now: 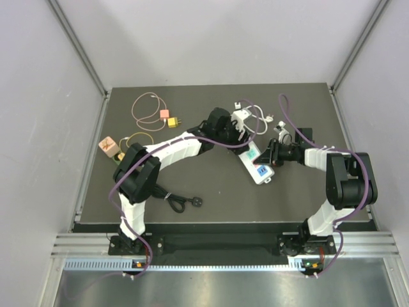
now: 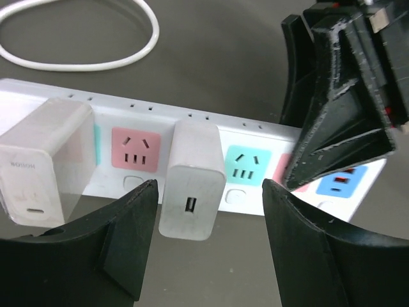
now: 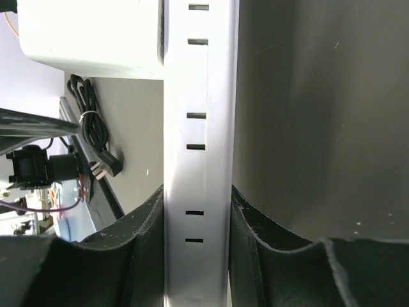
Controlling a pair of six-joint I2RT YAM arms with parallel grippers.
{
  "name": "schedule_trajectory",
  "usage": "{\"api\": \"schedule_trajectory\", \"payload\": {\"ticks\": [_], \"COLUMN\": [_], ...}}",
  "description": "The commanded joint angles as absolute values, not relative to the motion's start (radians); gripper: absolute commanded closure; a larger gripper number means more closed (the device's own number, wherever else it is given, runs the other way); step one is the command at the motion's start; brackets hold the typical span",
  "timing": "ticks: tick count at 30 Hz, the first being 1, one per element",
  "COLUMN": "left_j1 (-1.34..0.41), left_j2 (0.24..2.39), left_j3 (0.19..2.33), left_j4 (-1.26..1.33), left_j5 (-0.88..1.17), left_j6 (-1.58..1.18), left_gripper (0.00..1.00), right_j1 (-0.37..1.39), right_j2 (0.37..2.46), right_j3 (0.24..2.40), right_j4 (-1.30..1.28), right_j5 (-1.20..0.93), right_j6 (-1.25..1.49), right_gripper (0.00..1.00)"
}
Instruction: Pull the plug off the socket
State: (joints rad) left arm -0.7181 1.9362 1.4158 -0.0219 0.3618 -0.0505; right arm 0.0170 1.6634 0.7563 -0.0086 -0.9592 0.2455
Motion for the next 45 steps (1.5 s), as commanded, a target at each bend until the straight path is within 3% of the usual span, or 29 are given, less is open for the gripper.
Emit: {"api": "schedule_trajectory", "payload": {"ticks": [1,10,15,17,20,21,22,29,35,45], "left_j1": [-0.753,-0.793,-0.793,-0.793,-0.793,-0.792,-0.793,-0.792,-0.778,-0.867], "left_j2": [1.954,1.996,2.028,2.046,2.065,2.066,2.068,2.017,2.043,1.925], "left_j3": [1.486,1.549,1.609,1.626,1.654,1.66,1.669,1.681,1.805,1.644], "left_j4": [-0.083,-0.117,-0.19,-0.213,-0.245,-0.252,-0.255,-0.282,-0.452,-0.311], "left_j5": [0.241,0.1,0.126,0.13,0.13,0.13,0.129,0.138,0.199,0.045], "left_j6": [0.075,0.143,0.143,0.144,0.144,0.143,0.14,0.043,-0.107,0.369], "left_gripper": [0.29,0.36,0.47,0.54,0.73,0.92,1.0,1.0,1.0,1.0], "right_j1": [0.008,0.008,0.009,0.008,0.008,0.009,0.009,0.008,0.009,0.008], "right_j2": [1.62,1.621,1.621,1.62,1.62,1.621,1.62,1.618,1.608,1.615], "right_j3": [0.828,0.83,0.828,0.83,0.83,0.83,0.831,0.839,0.839,0.845], "right_j4": [0.107,0.113,0.117,0.117,0.117,0.118,0.117,0.081,0.052,0.035], "right_j5": [-1.098,-1.112,-1.12,-1.12,-1.121,-1.12,-1.118,-0.999,-0.936,-0.968], "right_j6": [0.213,0.219,0.222,0.221,0.222,0.222,0.222,0.222,0.206,0.183], "right_gripper": [0.97,0.98,0.99,0.99,0.99,0.99,1.0,1.0,1.0,1.0]}}
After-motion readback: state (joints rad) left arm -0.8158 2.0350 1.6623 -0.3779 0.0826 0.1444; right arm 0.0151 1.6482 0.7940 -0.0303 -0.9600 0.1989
